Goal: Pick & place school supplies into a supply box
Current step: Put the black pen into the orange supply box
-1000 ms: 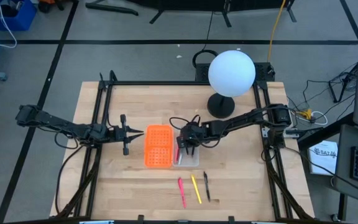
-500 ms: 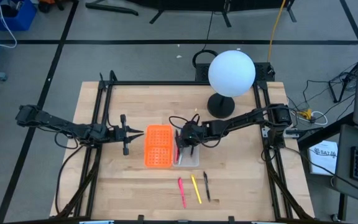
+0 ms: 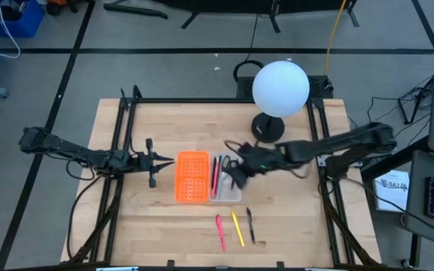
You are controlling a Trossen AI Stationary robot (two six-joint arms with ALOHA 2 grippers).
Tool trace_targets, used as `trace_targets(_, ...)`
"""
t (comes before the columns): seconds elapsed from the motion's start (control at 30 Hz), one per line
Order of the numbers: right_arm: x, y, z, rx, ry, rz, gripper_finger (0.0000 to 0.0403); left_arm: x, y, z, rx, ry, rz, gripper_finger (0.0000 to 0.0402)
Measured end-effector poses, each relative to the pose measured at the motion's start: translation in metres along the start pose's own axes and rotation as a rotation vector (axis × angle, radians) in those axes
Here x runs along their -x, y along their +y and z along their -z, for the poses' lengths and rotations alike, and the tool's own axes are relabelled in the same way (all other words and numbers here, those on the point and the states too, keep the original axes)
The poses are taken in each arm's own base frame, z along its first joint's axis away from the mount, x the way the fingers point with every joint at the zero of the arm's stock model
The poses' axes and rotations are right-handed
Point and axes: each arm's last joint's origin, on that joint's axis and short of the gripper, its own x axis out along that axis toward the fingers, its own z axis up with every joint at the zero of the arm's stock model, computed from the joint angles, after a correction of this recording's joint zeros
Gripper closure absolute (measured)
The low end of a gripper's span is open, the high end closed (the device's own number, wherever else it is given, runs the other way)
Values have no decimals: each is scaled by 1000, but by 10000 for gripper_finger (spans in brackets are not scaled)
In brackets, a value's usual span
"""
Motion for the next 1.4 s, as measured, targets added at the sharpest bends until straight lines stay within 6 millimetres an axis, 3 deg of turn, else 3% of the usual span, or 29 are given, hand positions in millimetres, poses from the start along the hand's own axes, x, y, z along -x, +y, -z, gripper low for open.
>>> trace_targets(0.13,35,15,40,138,131,51,334,0,0,0,22,0,1,355)
trace_targets(0.27,41,25,78,184,143,140,356,0,0,0,54,-3,0,355)
trace_targets(0.43,22,29,119,267,119,284,398,0,0,-1,60,-13,-2,355)
trace_targets(0.6,-5,26,146,230,164,349,399,0,0,-1,69,-14,-2,355)
trace_targets(0.77,-28,22,165,125,335,357,402,0,0,-1,78,-14,-2,355)
trace_targets(0.87,-35,22,172,74,435,355,402,0,0,-1,88,-13,-2,355)
trace_targets(0.97,-35,36,172,31,466,340,402,0,0,-1,90,-10,-1,355)
trace_targets(1.23,-25,109,149,-22,311,259,403,0,0,-1,44,-9,-1,355)
trace_targets(1.4,-27,143,140,-101,263,336,403,0,0,-1,36,-6,0,355)
